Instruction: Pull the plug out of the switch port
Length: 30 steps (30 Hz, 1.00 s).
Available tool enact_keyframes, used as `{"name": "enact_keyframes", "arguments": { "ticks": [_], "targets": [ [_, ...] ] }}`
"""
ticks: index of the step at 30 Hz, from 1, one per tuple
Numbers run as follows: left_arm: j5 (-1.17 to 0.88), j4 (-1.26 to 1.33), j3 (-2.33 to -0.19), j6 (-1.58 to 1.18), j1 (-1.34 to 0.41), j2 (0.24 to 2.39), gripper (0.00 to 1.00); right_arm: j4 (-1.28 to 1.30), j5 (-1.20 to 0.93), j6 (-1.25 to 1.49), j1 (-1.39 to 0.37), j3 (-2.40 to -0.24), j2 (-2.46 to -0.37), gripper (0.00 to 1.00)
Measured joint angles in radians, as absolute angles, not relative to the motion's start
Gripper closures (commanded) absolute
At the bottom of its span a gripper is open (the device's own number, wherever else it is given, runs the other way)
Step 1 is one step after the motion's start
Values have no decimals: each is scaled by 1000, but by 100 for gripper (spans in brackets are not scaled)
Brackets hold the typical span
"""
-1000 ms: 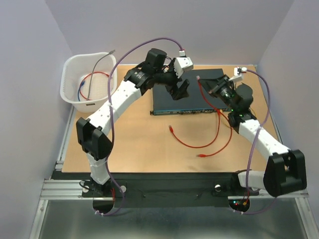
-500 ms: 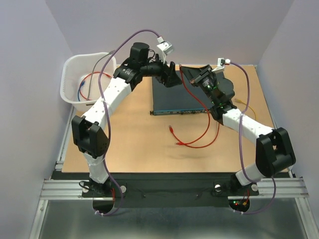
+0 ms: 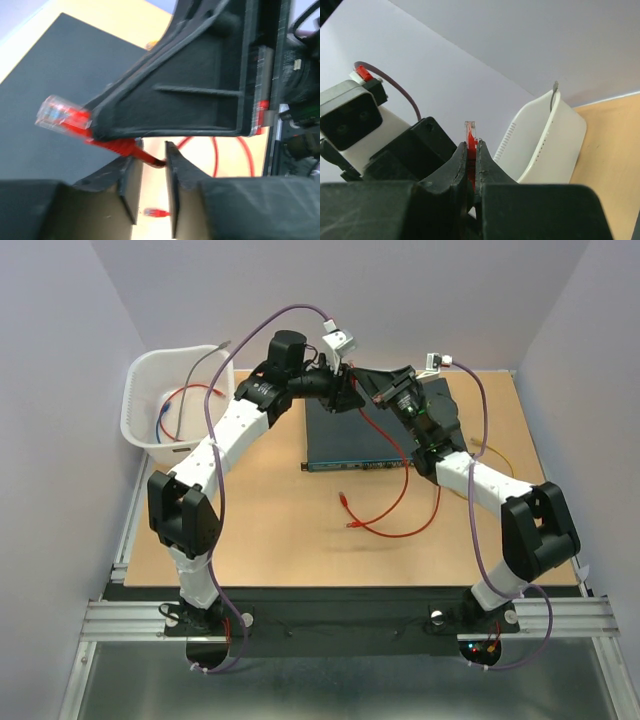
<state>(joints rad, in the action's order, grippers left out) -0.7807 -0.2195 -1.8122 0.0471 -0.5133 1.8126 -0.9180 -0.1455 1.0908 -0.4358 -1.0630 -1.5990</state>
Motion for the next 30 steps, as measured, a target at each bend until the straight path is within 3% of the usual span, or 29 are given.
{"name": "enact_keyframes", "arguments": {
  "ticks": [9, 10, 11, 12, 13, 14, 24, 30],
  "targets": [
    [-744, -215, -1806, 38, -509, 1813, 100, -969, -140, 1119, -440, -1024, -1586, 99],
    [-744, -216, -1803, 37, -509, 1813, 100, -973, -138, 1117, -440, -1016, -1583, 69],
    [-743, -219, -1797, 37, -509, 1813, 100, -971, -138, 1106, -440, -1006, -1576, 50],
    [-736, -222, -1791, 41, -508, 1813, 100, -960, -134, 1089, -440, -995, -1564, 17],
    [-715, -224, -1785, 46, -505, 1813, 100, -934, -131, 1071, -440, -989, -1554, 5],
    [-695, -228, -1781, 52, -493, 1813, 100, -889, -124, 1048, -440, -973, -1525, 0],
    [-434, -284, -1877, 155, -96, 1808, 100, -536, 32, 724, -440, -949, -1212, 0],
    [-232, -309, -1886, 274, 38, 1706, 100, -395, 108, 617, -440, -897, -1170, 0]
  ]
}}
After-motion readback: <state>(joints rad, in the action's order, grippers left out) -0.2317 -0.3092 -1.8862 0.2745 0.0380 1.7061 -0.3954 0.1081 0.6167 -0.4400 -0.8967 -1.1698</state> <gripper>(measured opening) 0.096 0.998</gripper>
